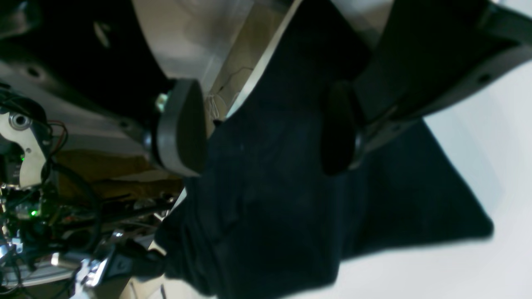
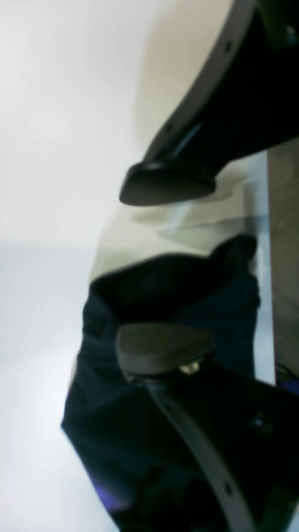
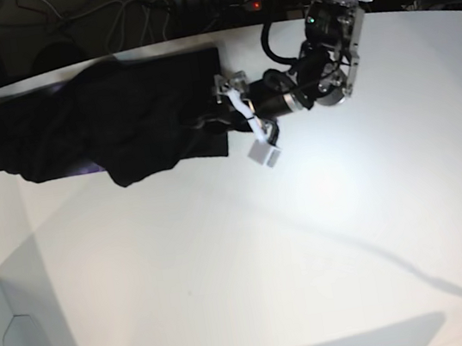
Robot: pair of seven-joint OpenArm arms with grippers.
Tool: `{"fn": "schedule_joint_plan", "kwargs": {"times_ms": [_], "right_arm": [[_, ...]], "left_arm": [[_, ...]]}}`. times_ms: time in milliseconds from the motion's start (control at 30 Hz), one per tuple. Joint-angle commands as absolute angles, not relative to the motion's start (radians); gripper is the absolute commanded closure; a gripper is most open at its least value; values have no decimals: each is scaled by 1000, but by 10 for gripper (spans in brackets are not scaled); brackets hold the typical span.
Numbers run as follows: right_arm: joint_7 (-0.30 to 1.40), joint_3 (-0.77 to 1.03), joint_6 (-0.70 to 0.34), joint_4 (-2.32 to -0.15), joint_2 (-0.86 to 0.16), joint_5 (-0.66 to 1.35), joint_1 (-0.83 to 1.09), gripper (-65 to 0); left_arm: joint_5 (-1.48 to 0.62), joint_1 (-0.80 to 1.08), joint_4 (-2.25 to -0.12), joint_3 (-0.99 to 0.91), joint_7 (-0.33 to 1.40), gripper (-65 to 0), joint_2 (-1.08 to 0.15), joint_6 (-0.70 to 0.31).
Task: Fold the T-shirt properly
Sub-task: 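Hold the folded end down with the left gripper, right gripper holding the other end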
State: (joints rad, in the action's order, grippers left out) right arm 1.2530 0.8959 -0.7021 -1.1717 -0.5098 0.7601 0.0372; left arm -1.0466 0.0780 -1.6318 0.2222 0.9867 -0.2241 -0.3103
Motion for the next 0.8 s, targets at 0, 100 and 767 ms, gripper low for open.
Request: {"fn": "schedule_joint_plan", "kwargs": {"times_ms": [0, 100, 767], "right_arm": [[1250, 912, -698, -1185, -544, 802, 31, -449], [1296, 957, -698, -1185, -541, 865, 31, -450], [1360, 969, -698, -1185, -507, 883, 33, -646]], "left_arm": [[-1069, 65, -1647, 219, 972, -416, -225, -320], [-1069, 73, -1647, 219, 972, -416, -225, -320], [-1069, 82, -1646, 219, 972, -416, -225, -318]]}}
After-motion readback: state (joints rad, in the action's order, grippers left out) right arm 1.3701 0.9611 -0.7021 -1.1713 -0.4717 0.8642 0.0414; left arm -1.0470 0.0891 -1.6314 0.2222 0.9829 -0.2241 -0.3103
